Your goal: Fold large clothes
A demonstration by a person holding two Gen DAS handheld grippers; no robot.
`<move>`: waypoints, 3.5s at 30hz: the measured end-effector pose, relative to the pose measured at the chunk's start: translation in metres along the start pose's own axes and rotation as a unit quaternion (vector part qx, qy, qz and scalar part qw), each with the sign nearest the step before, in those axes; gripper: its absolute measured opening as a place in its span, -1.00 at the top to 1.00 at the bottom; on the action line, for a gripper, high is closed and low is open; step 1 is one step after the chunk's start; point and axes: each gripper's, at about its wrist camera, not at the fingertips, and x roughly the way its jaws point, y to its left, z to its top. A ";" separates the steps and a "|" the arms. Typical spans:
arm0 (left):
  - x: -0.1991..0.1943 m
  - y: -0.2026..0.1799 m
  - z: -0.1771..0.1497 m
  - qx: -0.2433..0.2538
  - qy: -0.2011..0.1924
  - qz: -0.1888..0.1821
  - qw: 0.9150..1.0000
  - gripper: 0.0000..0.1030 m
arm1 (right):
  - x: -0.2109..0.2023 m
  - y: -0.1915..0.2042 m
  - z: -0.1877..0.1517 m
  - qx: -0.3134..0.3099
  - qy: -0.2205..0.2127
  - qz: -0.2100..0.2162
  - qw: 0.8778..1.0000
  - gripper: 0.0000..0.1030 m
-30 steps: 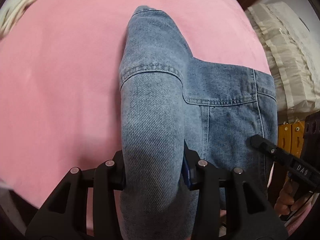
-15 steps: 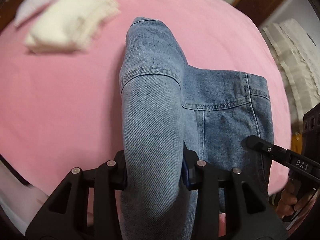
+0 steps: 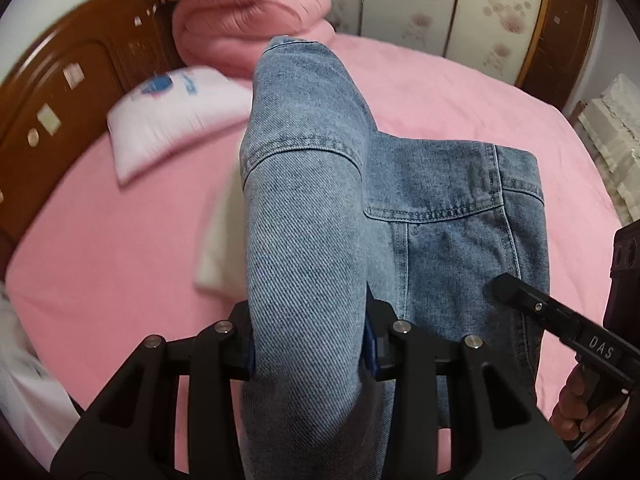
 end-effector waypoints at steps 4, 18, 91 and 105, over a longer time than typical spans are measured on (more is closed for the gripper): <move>0.014 0.031 0.066 0.030 -0.019 0.016 0.999 0.32 | 0.036 0.029 0.019 -0.002 -0.028 0.015 0.999 0.72; 0.204 0.114 0.107 0.091 -0.007 -0.045 0.995 0.31 | 0.168 -0.026 0.018 0.047 -0.017 -0.008 0.999 0.72; 0.082 -0.191 -0.285 -0.177 0.213 0.111 0.954 -0.63 | -0.126 -0.163 -0.245 0.051 0.110 -0.308 0.944 -0.96; -0.086 -0.402 -0.305 -0.010 0.161 0.021 0.987 -0.63 | -0.466 -0.167 -0.305 0.079 -0.024 -0.479 0.874 -0.99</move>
